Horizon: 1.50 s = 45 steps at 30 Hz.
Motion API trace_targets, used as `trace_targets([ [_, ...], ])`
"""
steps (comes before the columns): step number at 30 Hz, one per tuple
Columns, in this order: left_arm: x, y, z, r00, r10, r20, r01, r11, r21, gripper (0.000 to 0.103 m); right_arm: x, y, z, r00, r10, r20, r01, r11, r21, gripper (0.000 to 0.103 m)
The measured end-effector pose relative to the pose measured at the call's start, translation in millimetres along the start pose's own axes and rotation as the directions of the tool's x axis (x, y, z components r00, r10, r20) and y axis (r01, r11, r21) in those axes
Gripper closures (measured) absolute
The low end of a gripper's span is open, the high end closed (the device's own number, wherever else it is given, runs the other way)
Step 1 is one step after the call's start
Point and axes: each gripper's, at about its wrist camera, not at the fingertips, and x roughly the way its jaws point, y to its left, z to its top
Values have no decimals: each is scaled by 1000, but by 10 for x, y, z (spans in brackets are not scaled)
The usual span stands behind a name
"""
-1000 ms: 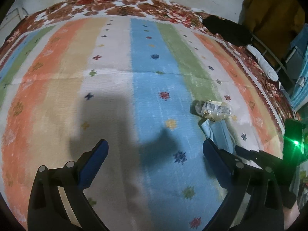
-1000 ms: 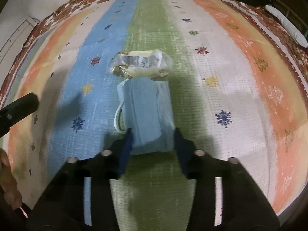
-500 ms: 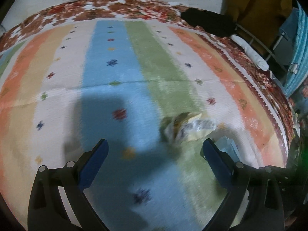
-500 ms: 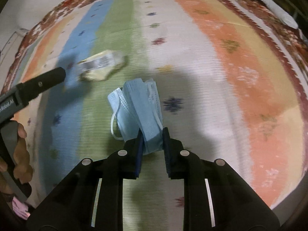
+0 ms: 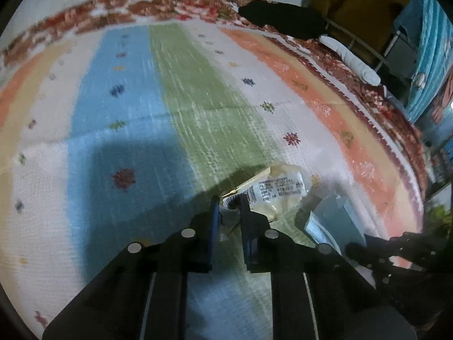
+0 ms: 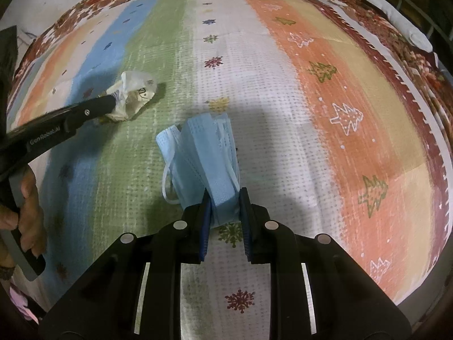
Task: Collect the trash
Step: 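Close the left tool on the clear wrapper while the right tool grasps the blue mask, then lift and carry the wrapper and blue mask over the black bin with both tools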
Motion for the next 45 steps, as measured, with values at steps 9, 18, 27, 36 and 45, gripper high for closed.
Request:
trace_targets([
  [9,-583,139,-53,995,104,-5,-105,994,-29,92,-308,198,-8,999,22,46,-19,998,-62,86],
  [18,-1352,266,-327,980,200,-1,-199,977,-77,92,-835,519,-176,992,70,103,-59,993,-105,86],
  [27,-1774,437,-725,980,186,-67,-197,954,-226,92,-1259,752,-499,991,92,97,-78,986,-147,86],
  [36,-2116,348,-1000,990,113,-87,-134,946,-296,92,-1626,854,-827,983,139,116,-118,977,-177,86],
  [45,-2514,193,-1241,992,119,-49,-128,951,-282,92,-1903,926,-1070,972,192,134,-167,969,-183,86],
])
